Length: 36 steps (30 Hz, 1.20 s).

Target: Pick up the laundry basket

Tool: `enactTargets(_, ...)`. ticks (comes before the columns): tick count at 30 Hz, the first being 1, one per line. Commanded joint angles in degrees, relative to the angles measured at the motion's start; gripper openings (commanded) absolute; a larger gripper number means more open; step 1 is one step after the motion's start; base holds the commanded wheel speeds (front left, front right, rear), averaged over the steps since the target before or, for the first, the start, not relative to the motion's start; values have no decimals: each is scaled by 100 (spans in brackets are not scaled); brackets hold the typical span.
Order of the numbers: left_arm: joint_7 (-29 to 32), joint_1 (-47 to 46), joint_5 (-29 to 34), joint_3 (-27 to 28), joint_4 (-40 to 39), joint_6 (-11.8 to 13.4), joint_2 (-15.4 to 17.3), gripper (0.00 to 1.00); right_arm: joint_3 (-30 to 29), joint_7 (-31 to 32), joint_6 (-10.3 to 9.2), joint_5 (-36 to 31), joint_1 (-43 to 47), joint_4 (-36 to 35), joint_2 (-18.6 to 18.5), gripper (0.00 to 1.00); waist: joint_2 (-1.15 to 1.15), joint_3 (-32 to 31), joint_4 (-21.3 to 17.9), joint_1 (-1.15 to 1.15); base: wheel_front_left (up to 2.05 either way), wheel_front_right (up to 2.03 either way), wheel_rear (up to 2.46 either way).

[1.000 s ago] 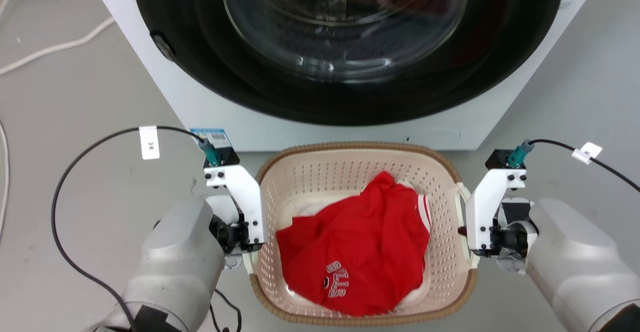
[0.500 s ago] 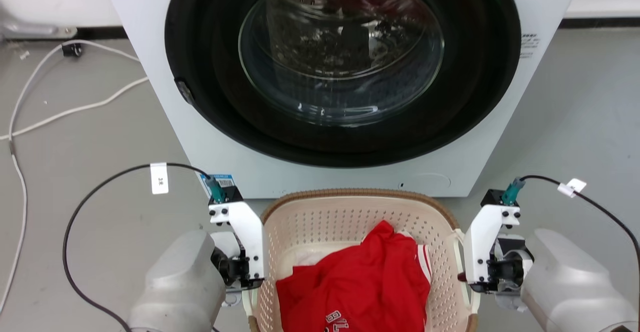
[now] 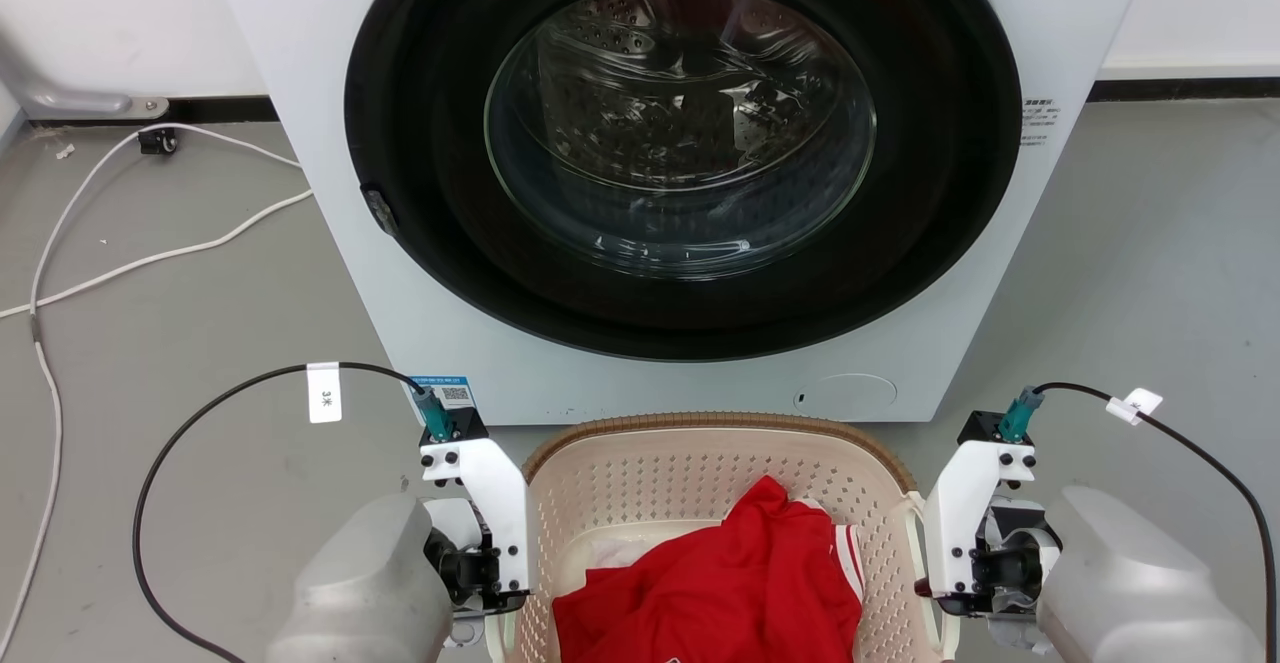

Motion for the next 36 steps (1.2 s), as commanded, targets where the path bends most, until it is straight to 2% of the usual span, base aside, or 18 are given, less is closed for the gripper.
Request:
enactTargets(1,-16,27,-66,-10,-61,-28,-99,0,1,22,16,56,26,-31,125,0,0,-10,5,1,0,0,0)
enactTargets(36,-83,135,-399,-312,-127,-41,-120,0,45,-58,17,4,69,-6,140,0,0,-37,17,1,0,0,0)
